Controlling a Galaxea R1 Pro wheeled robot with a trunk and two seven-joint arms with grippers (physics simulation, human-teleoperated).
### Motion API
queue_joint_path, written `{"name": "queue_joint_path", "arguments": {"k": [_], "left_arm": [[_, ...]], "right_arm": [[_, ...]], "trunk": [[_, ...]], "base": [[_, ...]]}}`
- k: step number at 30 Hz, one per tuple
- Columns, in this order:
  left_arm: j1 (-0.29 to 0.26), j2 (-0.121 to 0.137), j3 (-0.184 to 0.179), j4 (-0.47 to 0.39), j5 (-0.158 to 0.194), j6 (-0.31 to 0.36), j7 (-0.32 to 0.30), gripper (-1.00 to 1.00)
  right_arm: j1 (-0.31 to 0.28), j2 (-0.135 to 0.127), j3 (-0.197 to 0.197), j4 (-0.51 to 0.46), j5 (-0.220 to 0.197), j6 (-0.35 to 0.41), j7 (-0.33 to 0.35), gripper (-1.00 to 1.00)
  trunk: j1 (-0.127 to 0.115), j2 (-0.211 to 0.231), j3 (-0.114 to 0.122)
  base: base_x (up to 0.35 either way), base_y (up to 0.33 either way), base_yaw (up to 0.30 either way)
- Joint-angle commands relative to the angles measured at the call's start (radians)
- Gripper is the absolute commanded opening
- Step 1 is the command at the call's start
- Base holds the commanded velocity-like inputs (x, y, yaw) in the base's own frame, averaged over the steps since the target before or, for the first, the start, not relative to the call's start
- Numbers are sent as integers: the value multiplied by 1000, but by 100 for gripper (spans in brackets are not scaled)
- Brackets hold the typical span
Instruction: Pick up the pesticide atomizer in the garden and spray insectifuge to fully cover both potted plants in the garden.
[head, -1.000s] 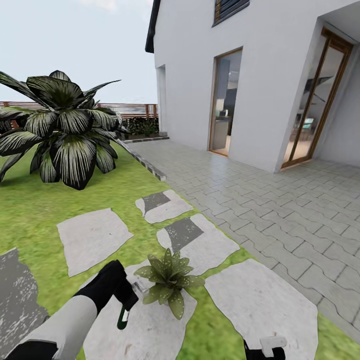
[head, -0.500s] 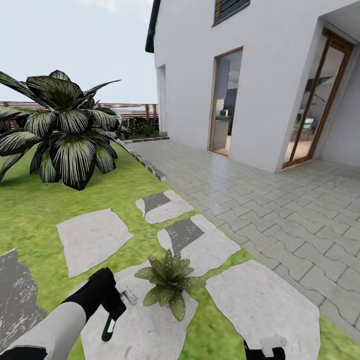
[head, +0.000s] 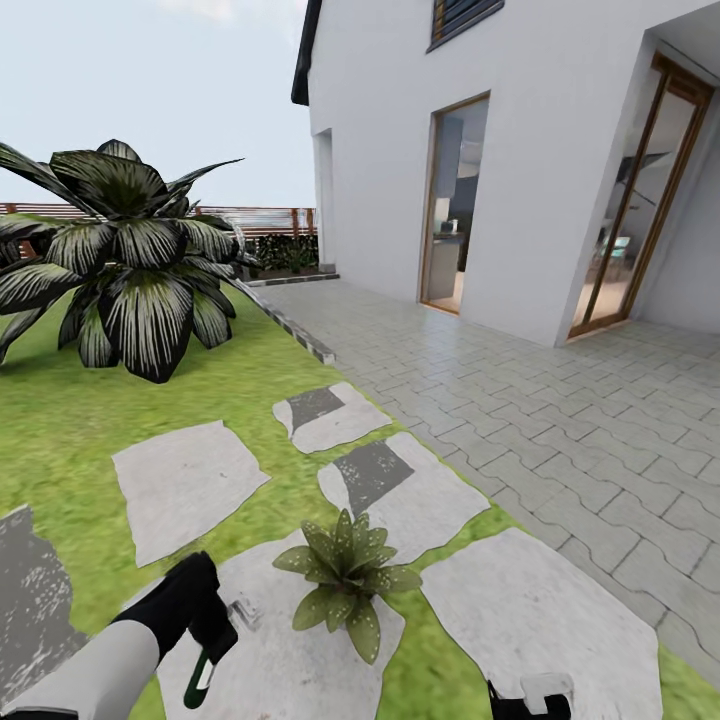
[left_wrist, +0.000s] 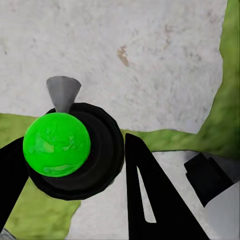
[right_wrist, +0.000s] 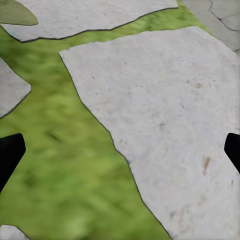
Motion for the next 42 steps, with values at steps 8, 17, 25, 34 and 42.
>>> {"name": "queue_joint_path", "arguments": {"k": [8, 17, 25, 34, 42], "left_arm": [[-8, -10, -3, -122, 5, 19, 18, -100], [2, 41, 0, -90, 8, 5, 18, -100], [0, -34, -2, -84, 4, 11, 19, -100], [0, -64, -1, -70, 5, 8, 21, -100], [3, -65, -2, -66, 3, 8, 23, -100]], "right_arm": [[-1, 0, -4, 1, 11, -2, -6, 100], [-1, 0, -4, 1, 11, -2, -6, 100], [-1, 0, -4, 1, 11, -2, -6, 100], [-1, 1, -4, 1, 10, -2, -6, 100], [-1, 1, -4, 1, 9, -2, -6, 100]], "trunk": [[0, 0, -1], [0, 0, -1], [0, 0, -1], [0, 0, -1], [0, 0, -1]], "base": [[0, 0, 0], [0, 0, 0], [0, 0, 0], [0, 0, -56], [-107, 205, -260]]}}
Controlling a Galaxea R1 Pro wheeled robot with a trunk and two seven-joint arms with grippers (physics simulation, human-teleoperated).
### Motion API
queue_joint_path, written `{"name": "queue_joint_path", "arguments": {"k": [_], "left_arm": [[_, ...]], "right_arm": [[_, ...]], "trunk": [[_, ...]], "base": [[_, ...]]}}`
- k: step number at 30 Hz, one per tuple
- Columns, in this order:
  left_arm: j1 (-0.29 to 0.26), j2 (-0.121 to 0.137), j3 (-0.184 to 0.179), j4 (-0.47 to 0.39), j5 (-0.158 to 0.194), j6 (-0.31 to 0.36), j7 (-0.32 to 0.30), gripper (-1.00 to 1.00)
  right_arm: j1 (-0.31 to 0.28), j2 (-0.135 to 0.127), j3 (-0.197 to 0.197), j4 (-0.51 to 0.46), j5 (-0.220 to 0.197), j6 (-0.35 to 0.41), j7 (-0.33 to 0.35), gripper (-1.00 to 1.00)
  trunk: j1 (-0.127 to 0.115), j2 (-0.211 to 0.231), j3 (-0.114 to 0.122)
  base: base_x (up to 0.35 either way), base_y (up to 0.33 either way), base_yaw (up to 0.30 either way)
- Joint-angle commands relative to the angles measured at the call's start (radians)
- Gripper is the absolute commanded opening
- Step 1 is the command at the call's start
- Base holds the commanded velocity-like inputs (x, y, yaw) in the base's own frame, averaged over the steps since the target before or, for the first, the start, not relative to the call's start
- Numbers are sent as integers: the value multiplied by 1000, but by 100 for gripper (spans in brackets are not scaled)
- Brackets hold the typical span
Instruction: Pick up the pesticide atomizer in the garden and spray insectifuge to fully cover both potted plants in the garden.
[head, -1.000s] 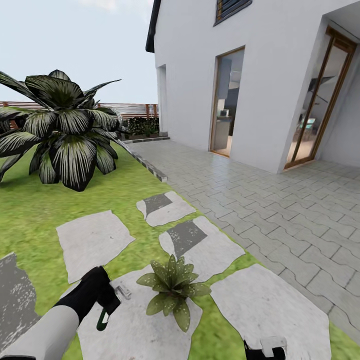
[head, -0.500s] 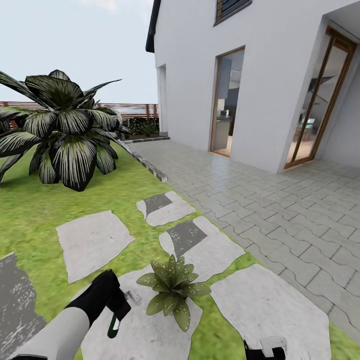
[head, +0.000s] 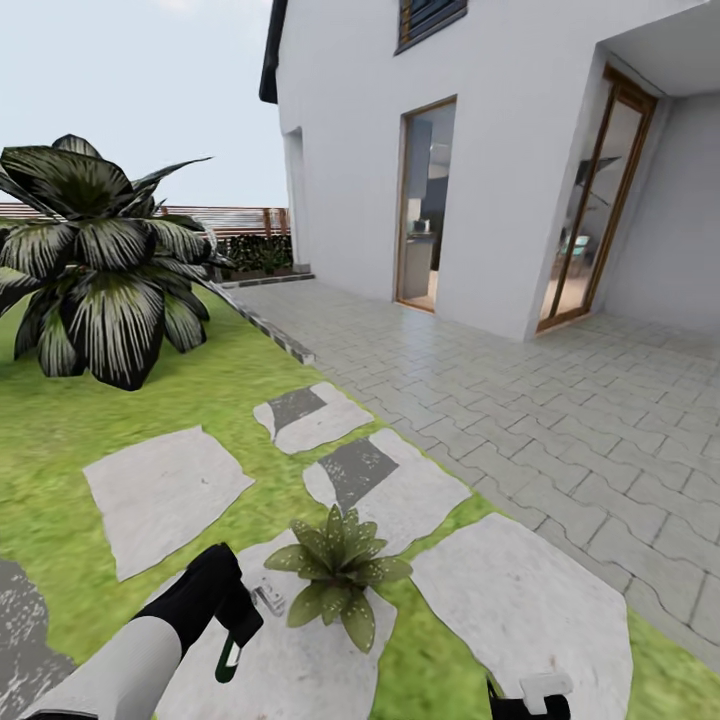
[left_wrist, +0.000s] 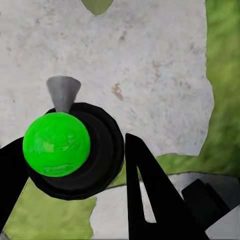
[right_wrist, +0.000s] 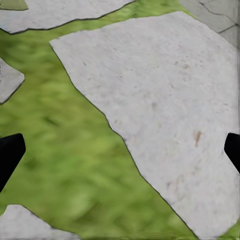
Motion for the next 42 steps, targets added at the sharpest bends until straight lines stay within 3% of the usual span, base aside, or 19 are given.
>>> {"name": "queue_joint_path", "arguments": {"k": [1, 7, 18, 21, 23, 26, 29, 34, 39, 42], "left_arm": [[5, 2, -5, -1, -6, 2, -7, -100], [60, 2, -1, 7, -8, 3, -2, -100], [26, -3, 6, -36, -2, 19, -2, -100], [33, -4, 39, -35, 1, 17, 41, -100], [37, -12, 63, -24, 16, 12, 77, -100], [39, -22, 69, -16, 85, 5, 85, -100], [39, -25, 71, 14, 119, 3, 88, -100], [39, -25, 63, 26, 117, 0, 100, -100], [40, -24, 59, 27, 117, -1, 192, -100], [40, -24, 59, 27, 120, -1, 211, -100]], "right_arm": [[-1, 0, -4, 1, 11, -3, -7, 100], [-1, 0, -4, 1, 11, -3, -8, 100], [-1, 0, -4, 1, 10, -3, -8, 100], [-1, 0, -4, 1, 10, -3, -8, 100], [-1, 0, -4, 1, 11, -3, -8, 100], [-1, 0, -4, 1, 11, -3, -8, 100], [-1, 0, -4, 1, 11, -3, -8, 100], [-1, 0, -4, 1, 11, -3, -8, 100], [-1, 0, -4, 1, 11, -3, -8, 100], [-1, 0, -4, 1, 11, -3, -8, 100]], "trunk": [[0, 0, -1], [0, 0, -1], [0, 0, -1], [0, 0, -1], [0, 0, -1], [0, 0, -1], [0, 0, -1], [0, 0, -1], [0, 0, -1], [0, 0, -1]], "base": [[-10, 234, -265], [-2, 51, -146], [0, 1, -3], [0, 0, 0], [0, 0, 0], [0, 0, 0], [0, 0, 0], [0, 0, 0], [0, 0, 0], [80, 21, 0]]}}
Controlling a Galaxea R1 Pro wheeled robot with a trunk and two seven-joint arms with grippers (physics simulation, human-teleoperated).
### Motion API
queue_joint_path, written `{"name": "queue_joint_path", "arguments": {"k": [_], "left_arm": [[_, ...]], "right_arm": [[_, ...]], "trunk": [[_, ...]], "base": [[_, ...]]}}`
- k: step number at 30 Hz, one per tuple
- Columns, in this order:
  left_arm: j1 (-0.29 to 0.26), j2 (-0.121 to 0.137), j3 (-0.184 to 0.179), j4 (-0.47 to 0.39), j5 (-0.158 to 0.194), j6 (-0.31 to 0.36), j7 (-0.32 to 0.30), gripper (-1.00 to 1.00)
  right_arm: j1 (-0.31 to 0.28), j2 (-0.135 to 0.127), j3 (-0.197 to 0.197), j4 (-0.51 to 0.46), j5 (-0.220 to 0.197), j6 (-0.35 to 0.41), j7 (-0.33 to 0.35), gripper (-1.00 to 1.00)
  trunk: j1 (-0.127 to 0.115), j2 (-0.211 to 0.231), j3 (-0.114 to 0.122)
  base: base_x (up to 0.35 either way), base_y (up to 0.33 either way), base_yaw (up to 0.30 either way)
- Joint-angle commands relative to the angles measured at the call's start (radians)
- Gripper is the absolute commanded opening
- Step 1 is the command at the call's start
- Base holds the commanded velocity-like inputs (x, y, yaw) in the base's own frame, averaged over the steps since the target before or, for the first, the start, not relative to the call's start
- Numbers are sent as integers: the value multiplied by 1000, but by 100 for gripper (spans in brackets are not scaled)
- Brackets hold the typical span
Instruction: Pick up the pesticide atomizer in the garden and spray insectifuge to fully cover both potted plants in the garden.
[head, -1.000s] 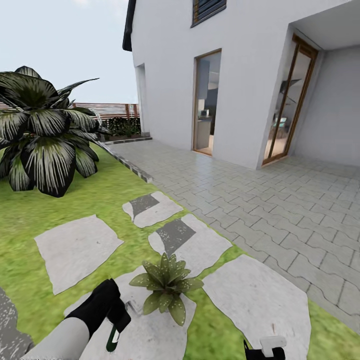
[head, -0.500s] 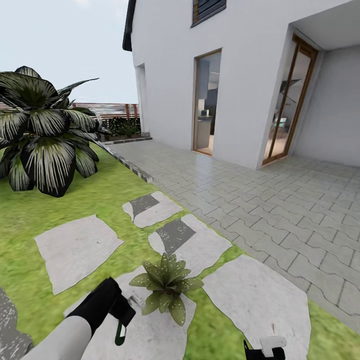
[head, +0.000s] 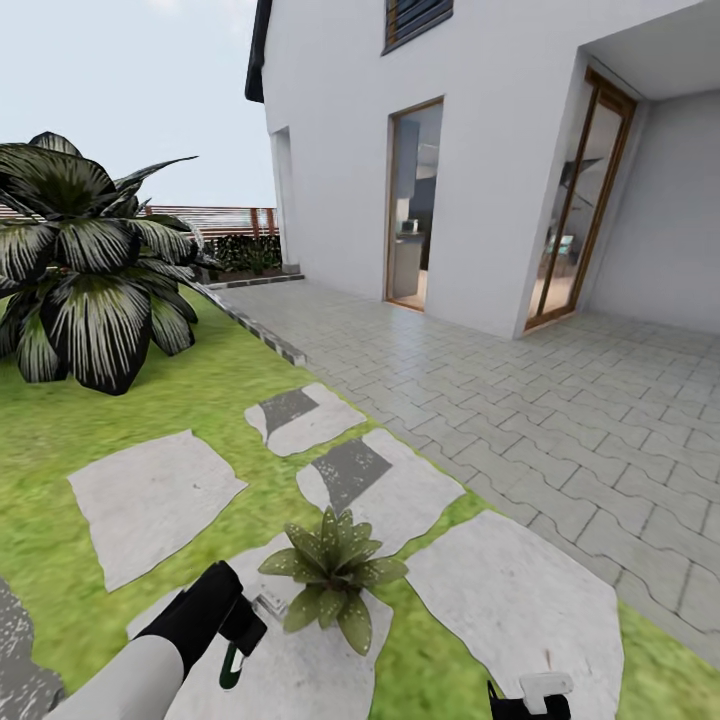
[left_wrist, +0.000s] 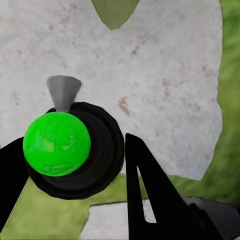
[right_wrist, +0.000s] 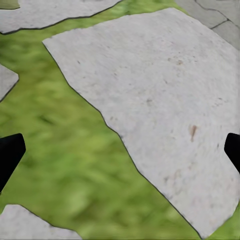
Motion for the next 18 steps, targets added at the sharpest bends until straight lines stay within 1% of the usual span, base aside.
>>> {"name": "queue_joint_path", "arguments": {"k": [1, 7, 9, 11, 13, 15, 18], "left_arm": [[0, 0, -1, -2, -7, 3, -7, -100], [2, -1, -1, 5, -6, 3, -6, -100], [3, 0, 0, 7, -7, 3, -6, -100], [4, 0, -1, 18, -10, 3, -6, -100], [5, 1, -1, 72, -13, 1, -6, -100], [5, 3, -1, 106, -13, 1, -5, -100], [7, 2, -1, 123, -12, 0, -6, -100]], "right_arm": [[-1, 0, -4, 1, 10, -2, -6, 100], [-1, 0, -4, 1, 10, -2, -6, 100], [-1, 0, -4, 1, 10, -2, -6, 100], [-1, 0, -4, 1, 10, -2, -6, 100], [-1, 0, -4, 1, 10, -2, -6, 100], [-1, 0, -4, 1, 10, -2, -6, 100], [-1, 0, -4, 1, 10, -2, -6, 100]], "trunk": [[0, 0, -1], [0, 0, -1], [0, 0, -1], [0, 0, -1], [0, 0, -1], [0, 0, -1], [0, 0, -1]], "base": [[246, 66, 0], [322, 37, 0], [216, 2, 0], [65, 1, 0], [13, 0, 0], [3, 0, 0], [0, 0, 0]]}}
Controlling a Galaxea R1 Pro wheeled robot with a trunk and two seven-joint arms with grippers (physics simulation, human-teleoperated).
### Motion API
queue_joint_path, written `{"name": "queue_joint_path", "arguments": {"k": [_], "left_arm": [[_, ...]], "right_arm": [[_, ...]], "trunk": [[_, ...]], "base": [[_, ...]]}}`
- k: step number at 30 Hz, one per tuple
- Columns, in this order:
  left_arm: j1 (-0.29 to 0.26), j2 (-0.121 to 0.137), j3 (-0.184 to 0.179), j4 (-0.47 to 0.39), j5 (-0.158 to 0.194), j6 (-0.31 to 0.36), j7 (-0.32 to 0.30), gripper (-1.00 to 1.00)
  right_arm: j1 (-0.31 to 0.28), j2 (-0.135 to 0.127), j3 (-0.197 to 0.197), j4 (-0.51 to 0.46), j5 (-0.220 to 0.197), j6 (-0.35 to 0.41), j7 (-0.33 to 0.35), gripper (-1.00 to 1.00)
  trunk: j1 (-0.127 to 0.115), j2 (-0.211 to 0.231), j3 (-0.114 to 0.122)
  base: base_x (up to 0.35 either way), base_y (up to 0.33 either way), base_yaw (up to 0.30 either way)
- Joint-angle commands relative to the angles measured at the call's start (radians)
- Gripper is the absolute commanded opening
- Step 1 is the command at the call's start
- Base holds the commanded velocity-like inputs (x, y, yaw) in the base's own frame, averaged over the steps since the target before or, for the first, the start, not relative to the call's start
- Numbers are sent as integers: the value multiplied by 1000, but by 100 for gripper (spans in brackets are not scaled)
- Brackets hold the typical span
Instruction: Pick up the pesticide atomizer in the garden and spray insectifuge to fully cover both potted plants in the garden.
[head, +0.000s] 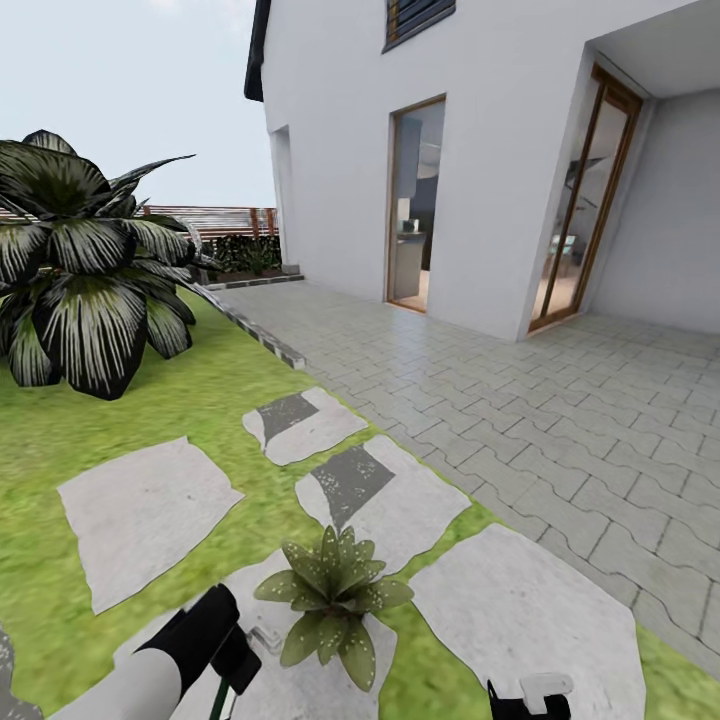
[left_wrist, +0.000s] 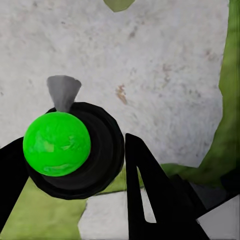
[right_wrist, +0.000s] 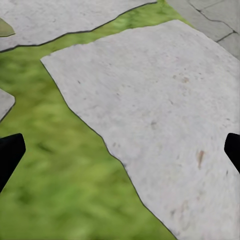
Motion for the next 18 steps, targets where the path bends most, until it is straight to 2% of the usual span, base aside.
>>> {"name": "queue_joint_path", "arguments": {"k": [1, 7, 18], "left_arm": [[1, -1, -1, -1, -7, 3, -9, -100], [3, -16, -1, -4, -9, 3, -15, -100], [2, -9, -8, -67, -14, 5, -8, -100]], "right_arm": [[-1, 0, -4, 1, 11, -2, -6, 100], [-1, 0, -4, 1, 11, -2, -6, 100], [-1, 0, -4, 0, 11, -2, -6, 100]], "trunk": [[0, 0, -1], [0, 0, -1], [0, 0, -7]], "base": [[0, 0, 0], [0, 0, 0], [0, 0, 0]]}}
